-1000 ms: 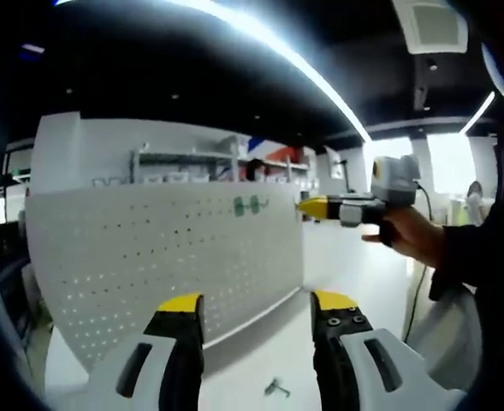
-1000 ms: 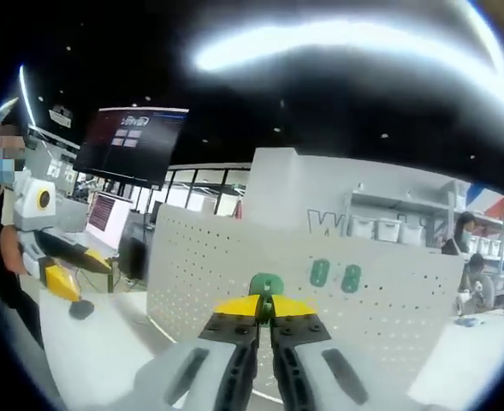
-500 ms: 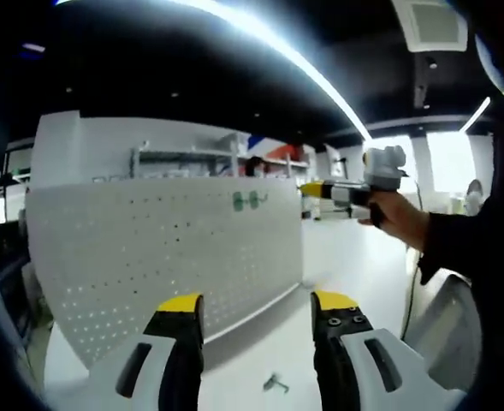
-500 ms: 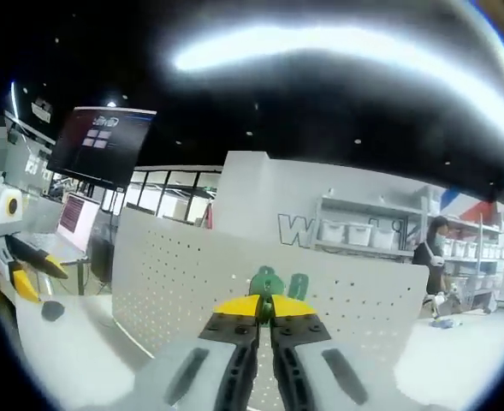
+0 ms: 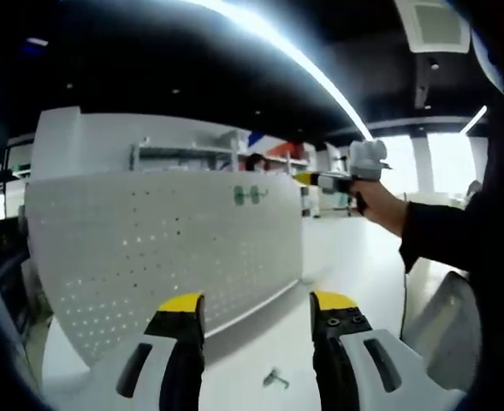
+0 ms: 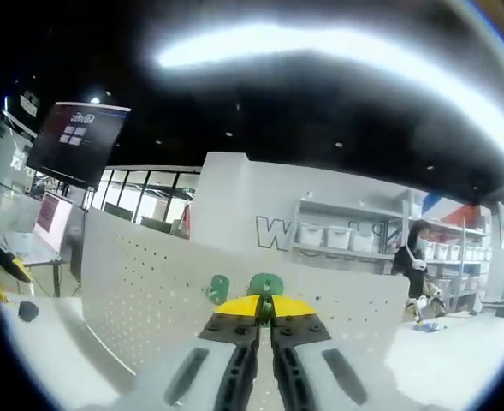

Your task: Insert the hook assembly into the mounting plate slot until the hook locks in place.

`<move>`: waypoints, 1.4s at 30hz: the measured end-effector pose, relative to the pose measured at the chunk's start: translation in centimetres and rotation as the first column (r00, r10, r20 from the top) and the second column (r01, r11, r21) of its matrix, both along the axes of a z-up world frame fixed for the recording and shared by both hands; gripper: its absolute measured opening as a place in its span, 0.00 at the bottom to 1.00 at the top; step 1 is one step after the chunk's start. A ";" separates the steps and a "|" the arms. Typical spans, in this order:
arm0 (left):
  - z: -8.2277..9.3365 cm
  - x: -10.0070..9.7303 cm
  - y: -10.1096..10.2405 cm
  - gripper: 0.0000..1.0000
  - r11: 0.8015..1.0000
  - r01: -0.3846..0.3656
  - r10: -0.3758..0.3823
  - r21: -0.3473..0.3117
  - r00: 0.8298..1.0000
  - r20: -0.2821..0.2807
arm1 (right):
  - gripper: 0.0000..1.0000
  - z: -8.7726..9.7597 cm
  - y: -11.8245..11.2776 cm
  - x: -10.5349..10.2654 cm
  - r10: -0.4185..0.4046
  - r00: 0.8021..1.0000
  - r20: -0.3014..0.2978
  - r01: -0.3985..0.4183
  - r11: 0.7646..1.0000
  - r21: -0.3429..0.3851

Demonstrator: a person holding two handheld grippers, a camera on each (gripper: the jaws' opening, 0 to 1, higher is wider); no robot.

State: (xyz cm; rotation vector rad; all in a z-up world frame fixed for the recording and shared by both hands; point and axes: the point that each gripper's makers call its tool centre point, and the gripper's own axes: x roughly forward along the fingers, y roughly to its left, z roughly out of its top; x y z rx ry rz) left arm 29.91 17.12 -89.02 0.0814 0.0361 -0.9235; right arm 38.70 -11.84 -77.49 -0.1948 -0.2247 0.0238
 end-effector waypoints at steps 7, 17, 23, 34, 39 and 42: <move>-0.6 -0.1 0.0 0.50 1.000 0.000 0.000 0.015 1.000 -0.010 | 0.01 -0.1 -1.3 1.7 -0.022 1.000 -0.001 0.022 1.000 -0.007; -0.9 0.1 0.2 0.50 1.000 -0.014 0.015 0.022 1.000 -0.020 | 0.01 -0.6 -2.6 4.4 -0.043 0.999 0.003 0.043 0.999 0.000; -1.2 0.2 0.4 0.49 0.999 -0.023 0.024 0.027 0.999 -0.029 | 0.01 -1.2 -3.3 6.0 -0.051 0.999 -0.001 0.051 0.999 0.010; -1.6 0.5 0.7 0.47 0.999 -0.038 0.039 0.028 0.998 -0.040 | 0.01 -2.0 -4.1 7.8 -0.059 0.998 -0.004 0.059 0.998 0.004; -1.7 0.7 0.9 0.47 0.999 -0.043 0.045 0.028 0.998 -0.045 | 0.01 -2.1 -4.0 8.2 -0.057 0.998 -0.005 0.057 0.998 -0.004; -1.8 0.8 0.9 0.46 0.999 -0.044 0.045 0.032 0.998 -0.048 | 0.01 -2.1 -4.1 8.3 -0.058 0.998 -0.003 0.058 0.998 -0.004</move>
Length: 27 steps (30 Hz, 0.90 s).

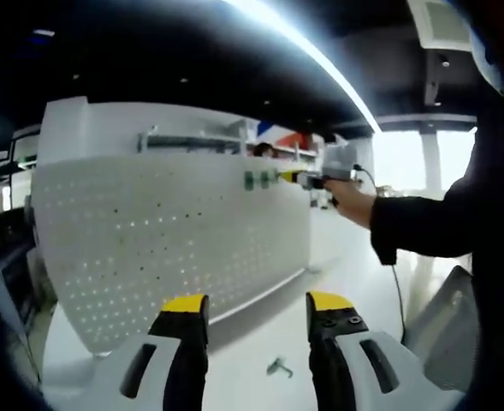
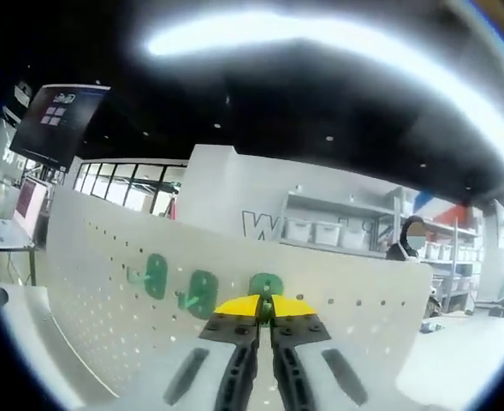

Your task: Insert the hook assembly into the mounting plate slot until the hook locks in place.

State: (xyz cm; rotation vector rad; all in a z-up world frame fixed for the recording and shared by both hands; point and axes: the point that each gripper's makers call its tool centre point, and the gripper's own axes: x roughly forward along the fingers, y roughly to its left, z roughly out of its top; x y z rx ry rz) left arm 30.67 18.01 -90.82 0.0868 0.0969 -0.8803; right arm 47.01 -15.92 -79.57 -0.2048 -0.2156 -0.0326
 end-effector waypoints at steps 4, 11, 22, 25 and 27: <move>0.0 0.1 0.0 0.46 1.000 0.000 0.000 -0.001 1.000 -0.002 | 0.01 -0.2 0.0 0.1 0.000 1.000 -0.003 0.000 1.000 0.002; -0.1 0.1 -0.1 0.45 1.000 0.001 -0.001 -0.003 1.000 -0.005 | 0.01 -0.3 -0.2 0.2 -0.007 1.000 -0.007 0.006 1.000 -0.003; 0.0 0.1 0.0 0.44 1.000 0.002 -0.002 -0.006 1.000 -0.007 | 0.01 -0.8 -0.1 0.5 -0.010 1.000 -0.018 0.009 1.000 -0.011; 0.0 0.1 0.1 0.44 1.000 0.001 -0.001 -0.009 1.000 -0.009 | 0.01 -1.2 -0.1 0.7 -0.016 0.999 -0.030 0.015 0.999 -0.030; 0.0 0.1 0.2 0.44 1.000 -0.002 0.001 -0.009 1.000 -0.010 | 0.01 -1.1 -0.1 0.8 -0.019 0.999 -0.026 0.018 0.999 -0.041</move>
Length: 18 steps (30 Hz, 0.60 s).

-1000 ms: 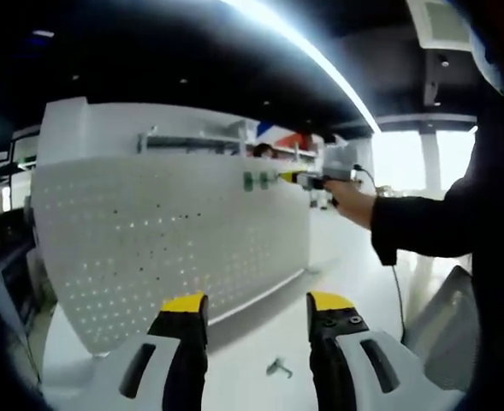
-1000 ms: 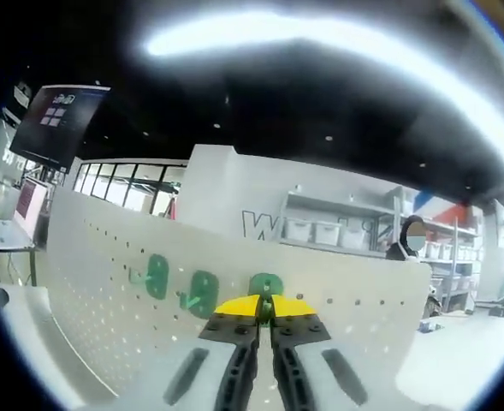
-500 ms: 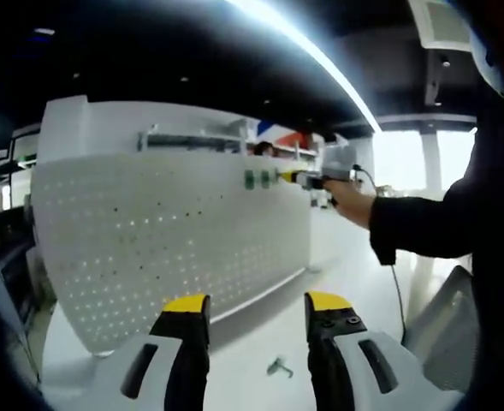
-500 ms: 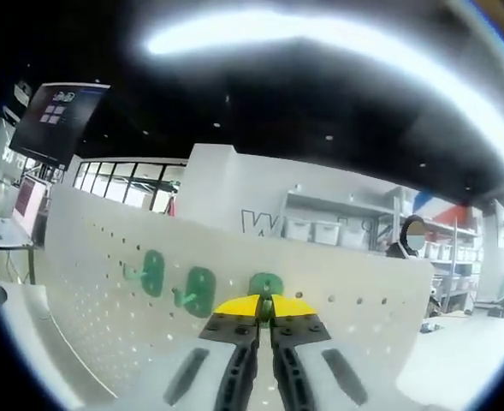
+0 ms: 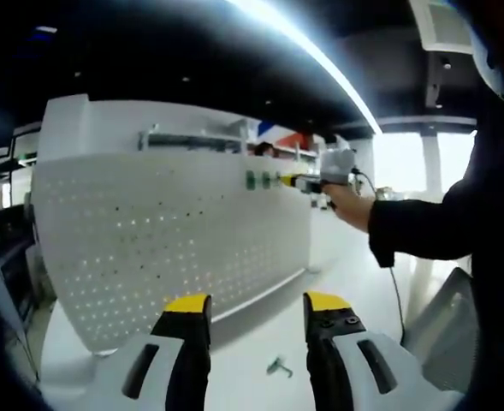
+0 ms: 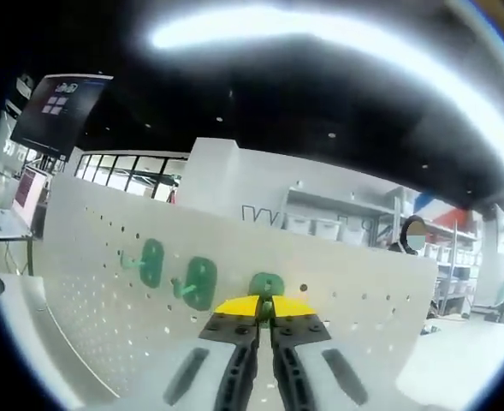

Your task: Insert the hook assembly into the mounting plate slot until the hook locks in place.

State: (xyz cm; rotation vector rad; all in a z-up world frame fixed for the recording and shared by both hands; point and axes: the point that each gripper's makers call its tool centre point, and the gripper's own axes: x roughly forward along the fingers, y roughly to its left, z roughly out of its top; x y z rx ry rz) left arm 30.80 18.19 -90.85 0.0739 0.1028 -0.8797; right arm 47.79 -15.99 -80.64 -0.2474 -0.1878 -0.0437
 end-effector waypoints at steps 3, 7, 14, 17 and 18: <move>0.0 0.0 -0.1 0.44 1.000 0.002 -0.002 -0.002 1.000 -0.002 | 0.02 0.0 0.1 0.1 -0.007 1.000 -0.005 0.007 1.000 -0.017; 0.0 0.0 -0.3 0.44 1.000 0.007 -0.007 -0.002 1.000 -0.002 | 0.02 -0.1 0.1 0.1 -0.017 1.000 -0.016 0.016 0.998 -0.053; -0.2 -0.1 -0.3 0.44 1.000 0.009 -0.009 -0.006 1.000 -0.008 | 0.08 -0.4 -0.3 -0.1 -0.025 0.999 -0.035 0.023 0.999 -0.042; -0.1 -0.1 -0.3 0.44 1.000 0.011 -0.011 -0.009 1.000 -0.007 | 0.08 -0.4 -0.3 -0.3 -0.026 0.999 -0.041 0.024 0.999 -0.049; -0.1 -0.1 -0.3 0.44 1.000 0.012 -0.012 -0.009 1.000 -0.006 | 0.09 -0.4 -0.3 -0.5 -0.026 0.999 -0.041 0.024 0.999 -0.049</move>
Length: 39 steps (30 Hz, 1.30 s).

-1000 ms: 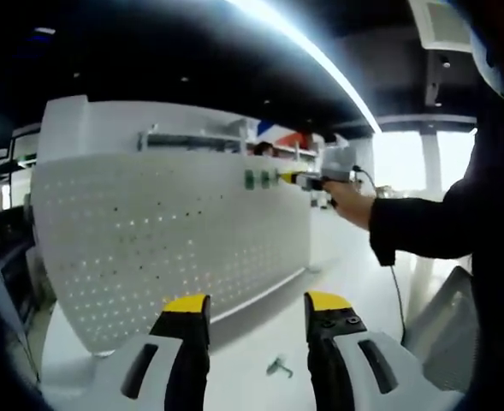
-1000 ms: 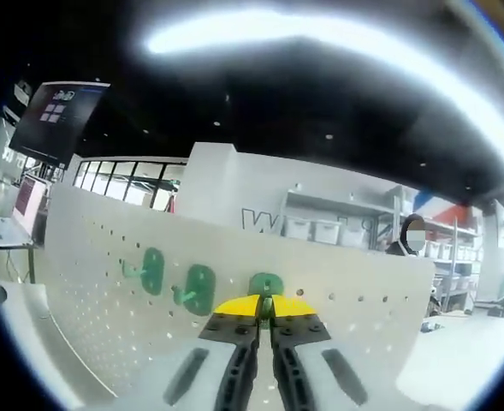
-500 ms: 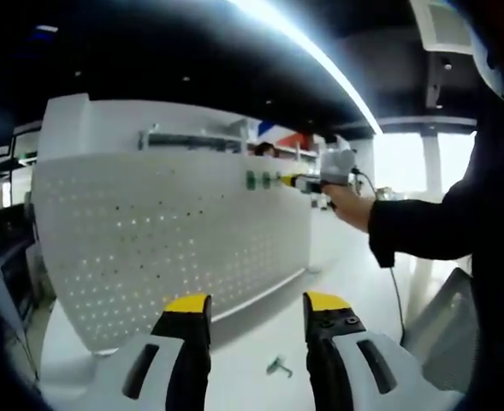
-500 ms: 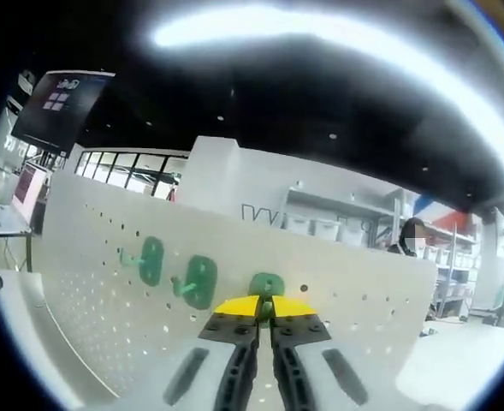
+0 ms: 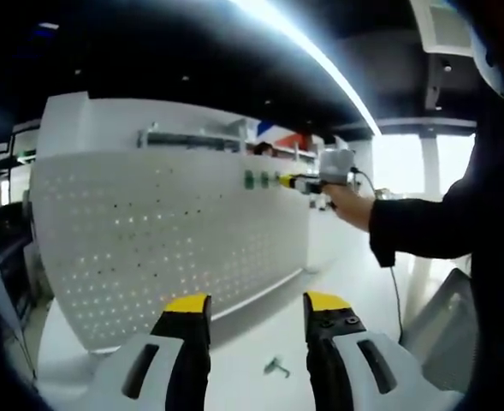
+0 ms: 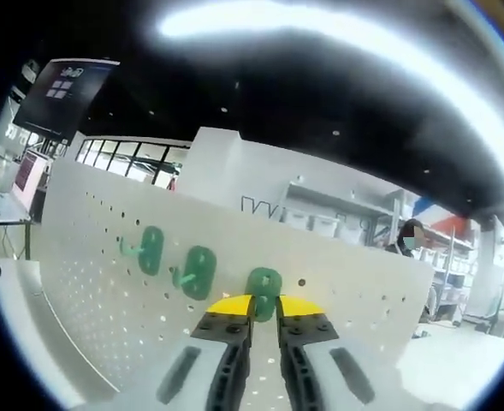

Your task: Insert the hook assembly into the mounting plate slot until the hook locks in place.

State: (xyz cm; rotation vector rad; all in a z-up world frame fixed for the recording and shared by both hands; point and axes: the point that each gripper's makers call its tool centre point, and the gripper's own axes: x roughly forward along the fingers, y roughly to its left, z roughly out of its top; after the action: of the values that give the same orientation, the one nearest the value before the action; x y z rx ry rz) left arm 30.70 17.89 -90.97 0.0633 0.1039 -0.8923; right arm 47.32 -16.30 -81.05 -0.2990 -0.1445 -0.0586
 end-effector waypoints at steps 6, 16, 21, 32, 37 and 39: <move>0.0 -0.1 -0.1 0.44 1.000 0.007 -0.007 0.000 1.000 0.005 | 0.14 0.7 -0.2 -1.1 -0.002 1.000 0.017 0.002 1.000 0.015; 0.1 -0.2 -0.1 0.44 1.000 0.010 -0.010 -0.001 1.000 0.011 | 0.30 1.8 0.5 -2.6 0.017 0.999 0.033 -0.018 0.999 0.037; 0.0 -0.2 0.2 0.44 1.000 0.003 -0.003 0.001 1.000 0.015 | 0.41 2.1 1.1 -3.3 0.028 0.999 0.033 -0.030 0.999 0.044; -1.2 0.0 0.4 0.44 1.000 -0.003 0.003 0.012 1.000 -0.007 | 0.47 1.8 2.8 -5.6 0.063 0.998 0.026 -0.064 0.997 0.039; -1.5 -0.1 0.4 0.43 1.000 -0.003 0.003 0.012 1.000 -0.012 | 0.48 1.2 4.6 -6.9 0.100 0.995 0.015 -0.100 0.995 0.023; -1.6 -0.2 0.4 0.43 1.000 -0.003 0.003 0.011 1.000 -0.013 | 0.48 0.9 5.3 -7.1 0.117 0.993 0.008 -0.117 0.993 0.026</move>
State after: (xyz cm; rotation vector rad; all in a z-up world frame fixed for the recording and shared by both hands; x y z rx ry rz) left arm 30.50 18.28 -92.54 0.0678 0.1212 -0.8895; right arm 40.19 -11.04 -80.13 -0.2633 -0.1675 0.0546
